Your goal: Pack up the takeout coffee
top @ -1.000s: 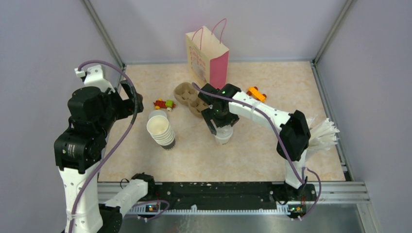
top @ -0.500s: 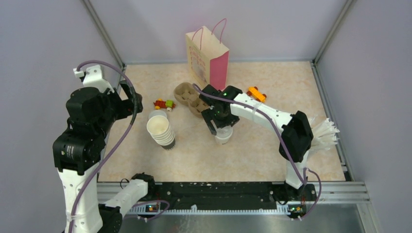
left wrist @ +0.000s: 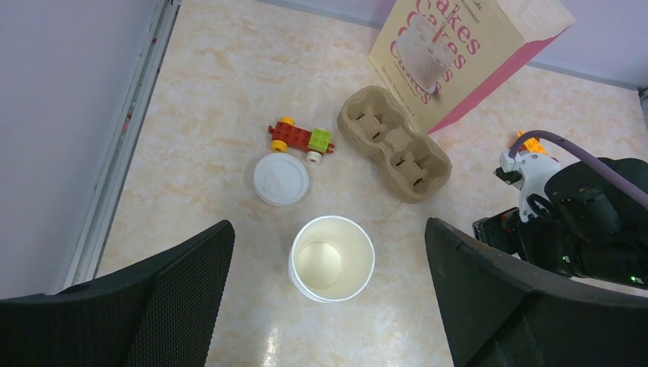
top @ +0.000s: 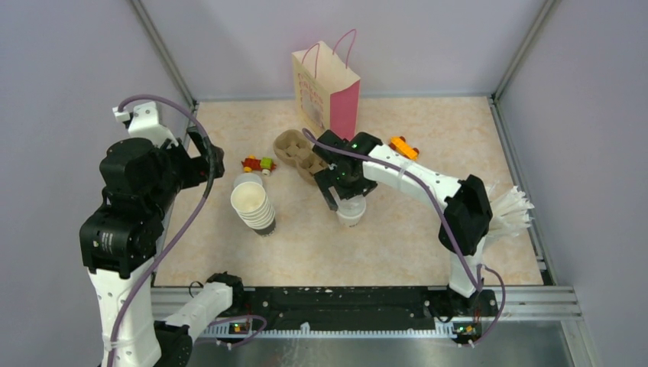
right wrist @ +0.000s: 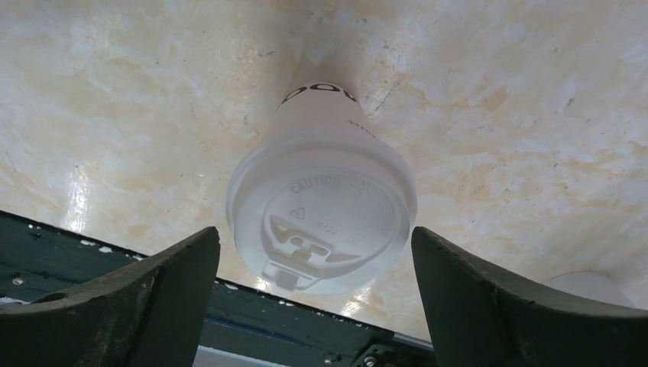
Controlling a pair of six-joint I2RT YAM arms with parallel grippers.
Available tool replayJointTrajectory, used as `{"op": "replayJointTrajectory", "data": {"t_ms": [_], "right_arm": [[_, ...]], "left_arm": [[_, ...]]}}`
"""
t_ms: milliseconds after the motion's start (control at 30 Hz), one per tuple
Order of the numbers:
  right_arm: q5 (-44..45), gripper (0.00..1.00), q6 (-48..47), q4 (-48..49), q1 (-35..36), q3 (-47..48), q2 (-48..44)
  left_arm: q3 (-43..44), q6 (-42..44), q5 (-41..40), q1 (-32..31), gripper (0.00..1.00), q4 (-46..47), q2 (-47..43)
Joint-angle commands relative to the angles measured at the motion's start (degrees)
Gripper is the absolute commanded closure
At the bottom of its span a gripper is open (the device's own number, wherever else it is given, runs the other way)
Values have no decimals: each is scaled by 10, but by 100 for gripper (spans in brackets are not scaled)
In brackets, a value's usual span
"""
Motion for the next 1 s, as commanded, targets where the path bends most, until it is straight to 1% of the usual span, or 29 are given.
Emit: {"op": "replayJointTrajectory", "data": {"t_ms": [0,233,433,567,733,900,967], "right_arm": [[-4,6,2,-10,-4,32,-29],[-33,6,11,-42,-8,76,-50],[-75,7,21,-33,-16,52,-97],[-106,12,31,-8,-30,10,-135],[-157,15,34,53,-85,-76,-209],[-189,20,22,86,-130,-153,-263],[-209,21,16,105,-153,-186,-286]], "left_arm": [[17,8,14,-2,1,11,3],[21,6,44,-2,1,18,12],[18,-5,88,-2,1,34,31],[12,-13,160,-2,1,43,55],[-25,-42,275,-2,8,73,89],[-53,-61,322,-14,13,96,136],[-54,-71,316,-45,16,104,158]]}}
